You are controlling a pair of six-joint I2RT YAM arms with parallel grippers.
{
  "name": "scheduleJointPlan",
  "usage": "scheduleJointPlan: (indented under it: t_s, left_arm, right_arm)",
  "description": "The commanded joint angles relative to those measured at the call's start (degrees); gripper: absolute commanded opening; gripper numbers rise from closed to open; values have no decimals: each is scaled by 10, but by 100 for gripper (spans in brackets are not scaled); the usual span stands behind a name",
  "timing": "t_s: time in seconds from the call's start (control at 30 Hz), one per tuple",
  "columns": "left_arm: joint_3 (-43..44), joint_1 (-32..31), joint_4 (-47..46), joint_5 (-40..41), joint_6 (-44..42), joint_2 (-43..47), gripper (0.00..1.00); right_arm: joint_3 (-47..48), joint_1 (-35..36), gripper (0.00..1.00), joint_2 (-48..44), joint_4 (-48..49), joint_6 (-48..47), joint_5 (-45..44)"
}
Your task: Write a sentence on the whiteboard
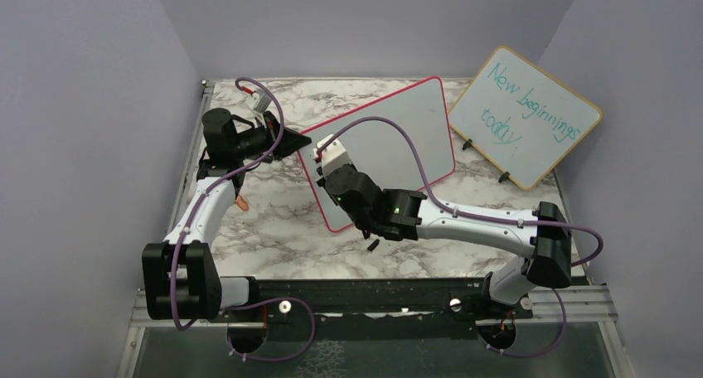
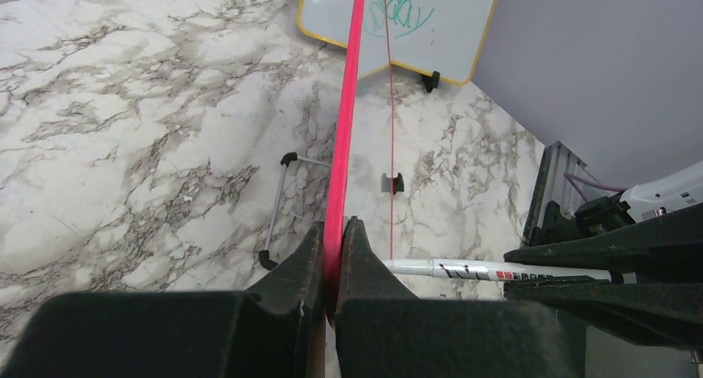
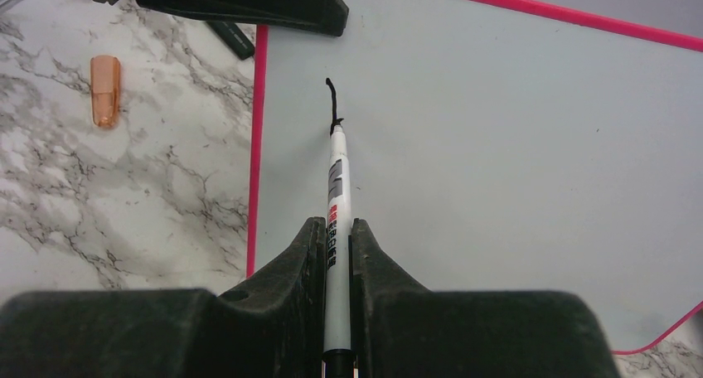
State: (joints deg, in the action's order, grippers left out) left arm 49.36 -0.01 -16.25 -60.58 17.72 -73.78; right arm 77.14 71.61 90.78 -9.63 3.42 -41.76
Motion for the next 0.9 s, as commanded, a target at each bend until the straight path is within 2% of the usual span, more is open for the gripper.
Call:
scheduleJointPlan:
  t_s: [0.0, 0.73, 0.87]
  left_arm:
    - [-24, -16, 45, 14, -78, -12, 0]
    - [-22, -15, 52, 15, -86, -12, 0]
    - [-22, -16, 54, 17, -87, -14, 0]
  right_arm:
    - [7, -3, 1, 10, 1, 5, -3]
    - [-2, -24, 1, 4, -18, 25, -56]
    - [-10, -25, 1, -10, -5, 18, -32]
